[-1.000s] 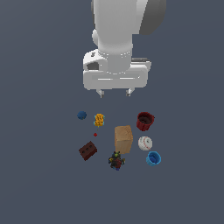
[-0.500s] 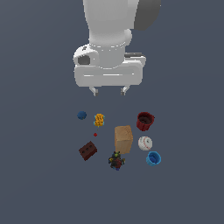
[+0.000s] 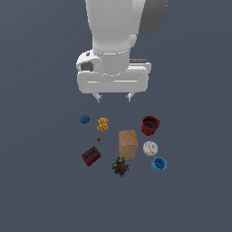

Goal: Pick up a designated object from a clutter of objects.

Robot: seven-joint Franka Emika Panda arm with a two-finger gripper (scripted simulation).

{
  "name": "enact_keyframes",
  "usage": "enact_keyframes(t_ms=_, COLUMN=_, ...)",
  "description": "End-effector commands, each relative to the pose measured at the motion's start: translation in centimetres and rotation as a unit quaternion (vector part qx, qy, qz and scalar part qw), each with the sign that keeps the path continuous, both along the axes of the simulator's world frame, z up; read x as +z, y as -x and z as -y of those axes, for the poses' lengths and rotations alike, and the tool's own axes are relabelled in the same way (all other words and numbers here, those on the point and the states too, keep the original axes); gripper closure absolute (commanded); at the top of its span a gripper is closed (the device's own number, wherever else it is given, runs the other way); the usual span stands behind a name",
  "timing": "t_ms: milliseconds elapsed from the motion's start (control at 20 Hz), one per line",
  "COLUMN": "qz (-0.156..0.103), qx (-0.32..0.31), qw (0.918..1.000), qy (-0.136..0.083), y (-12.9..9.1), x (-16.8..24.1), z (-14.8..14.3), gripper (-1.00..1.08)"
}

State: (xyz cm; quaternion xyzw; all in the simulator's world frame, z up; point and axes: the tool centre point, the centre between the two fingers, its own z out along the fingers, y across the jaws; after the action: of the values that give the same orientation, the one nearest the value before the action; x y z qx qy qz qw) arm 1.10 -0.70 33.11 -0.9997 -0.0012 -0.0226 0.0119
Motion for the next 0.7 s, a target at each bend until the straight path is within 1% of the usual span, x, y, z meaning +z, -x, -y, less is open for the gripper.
enact_keyframes(t_ms=0, qz=-0.001, qx=-0.008, qw=1.0000, qy=-0.002, y=-0.6, x=-0.6, z=-0.1, gripper=-0.92)
enact_keyframes(t_ms=350, qz=-0.006, qx=-0.047, qw=0.9988, qy=-0.008, y=-3.3, x=-3.3, z=-0.5, gripper=-0.92)
enact_keyframes(t_ms=650, qz=-0.013, qx=-0.098, qw=0.9951, qy=-0.012, y=-6.5, x=-7.4, z=-1.0, gripper=-0.92)
